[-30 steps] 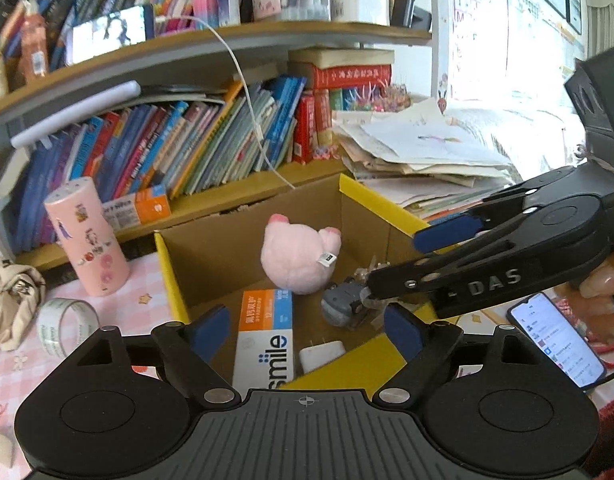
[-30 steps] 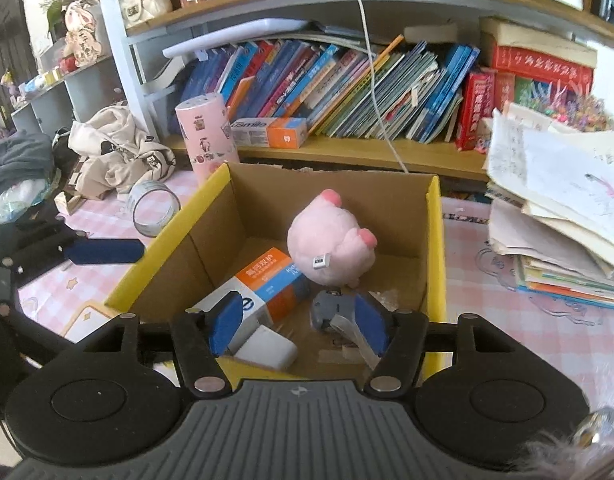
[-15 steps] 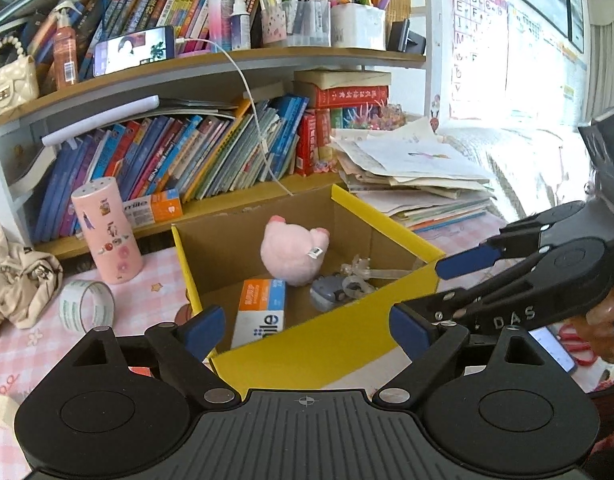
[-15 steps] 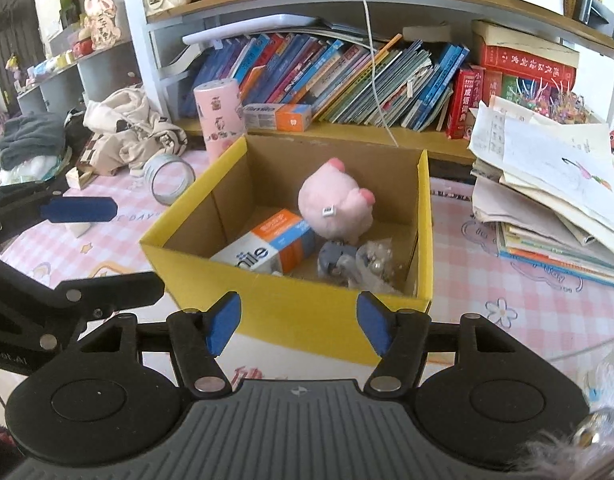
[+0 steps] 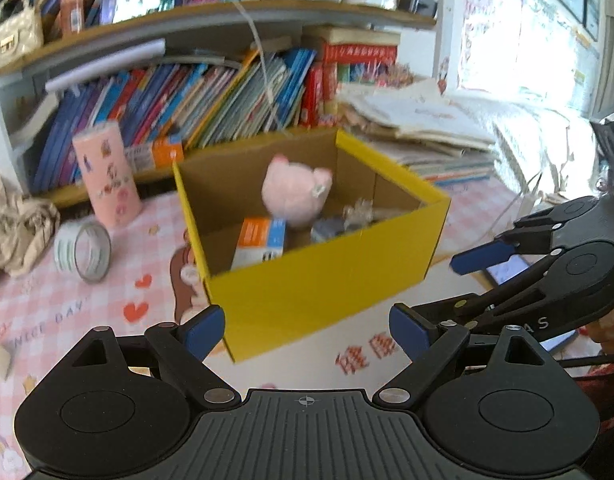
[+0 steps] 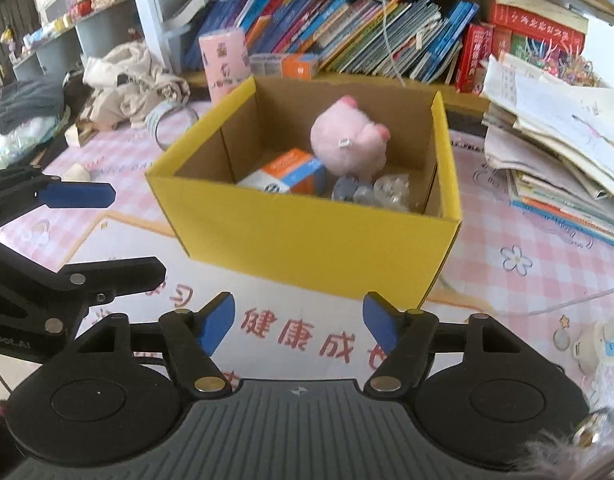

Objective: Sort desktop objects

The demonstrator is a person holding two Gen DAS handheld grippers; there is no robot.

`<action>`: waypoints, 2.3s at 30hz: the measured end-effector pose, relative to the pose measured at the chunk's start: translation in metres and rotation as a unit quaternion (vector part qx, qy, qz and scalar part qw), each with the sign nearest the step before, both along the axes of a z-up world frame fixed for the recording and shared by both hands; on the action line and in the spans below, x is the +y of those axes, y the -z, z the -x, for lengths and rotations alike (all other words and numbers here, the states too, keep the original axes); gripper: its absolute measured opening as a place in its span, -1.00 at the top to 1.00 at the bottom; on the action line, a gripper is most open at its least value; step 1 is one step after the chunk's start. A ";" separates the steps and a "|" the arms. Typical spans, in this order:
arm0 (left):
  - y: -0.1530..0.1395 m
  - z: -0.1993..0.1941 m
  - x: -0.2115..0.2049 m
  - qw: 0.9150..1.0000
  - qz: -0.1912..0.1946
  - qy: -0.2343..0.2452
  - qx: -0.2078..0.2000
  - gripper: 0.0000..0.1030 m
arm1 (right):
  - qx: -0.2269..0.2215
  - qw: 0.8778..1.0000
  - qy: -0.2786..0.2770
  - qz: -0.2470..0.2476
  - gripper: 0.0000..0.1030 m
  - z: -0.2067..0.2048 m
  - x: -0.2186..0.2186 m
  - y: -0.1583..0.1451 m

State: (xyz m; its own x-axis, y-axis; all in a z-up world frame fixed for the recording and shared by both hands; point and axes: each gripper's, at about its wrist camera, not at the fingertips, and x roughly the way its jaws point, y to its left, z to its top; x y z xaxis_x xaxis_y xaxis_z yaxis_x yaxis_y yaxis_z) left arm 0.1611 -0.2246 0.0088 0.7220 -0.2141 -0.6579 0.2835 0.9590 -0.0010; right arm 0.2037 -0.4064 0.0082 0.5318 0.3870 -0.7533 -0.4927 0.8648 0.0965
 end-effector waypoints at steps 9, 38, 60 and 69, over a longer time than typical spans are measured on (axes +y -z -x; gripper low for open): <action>0.016 0.007 0.014 0.999 -0.014 -0.001 0.036 -0.78 | 0.030 0.999 0.012 0.032 -0.53 0.003 0.019 0.017; 0.018 0.040 0.153 0.998 -0.011 0.011 0.060 -0.83 | 0.045 0.998 0.018 0.051 -0.65 0.052 0.163 0.022; 0.013 0.051 0.266 0.995 -0.015 -0.088 0.033 -0.84 | 0.014 0.997 -0.052 0.047 -0.66 0.047 0.275 0.021; 0.013 0.036 0.298 0.990 -0.004 -0.139 0.011 -0.84 | -0.018 0.996 -0.071 0.058 -0.66 0.035 0.297 0.018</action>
State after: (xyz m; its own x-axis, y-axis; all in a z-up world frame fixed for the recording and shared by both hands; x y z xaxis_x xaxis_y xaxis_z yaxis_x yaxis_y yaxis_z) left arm 0.1248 0.0738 -0.0039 0.7378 -0.0040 -0.6750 0.0096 0.9999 0.0045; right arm 0.1692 -0.1090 -0.0096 0.5051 0.3722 -0.7787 -0.6121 0.7905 -0.0192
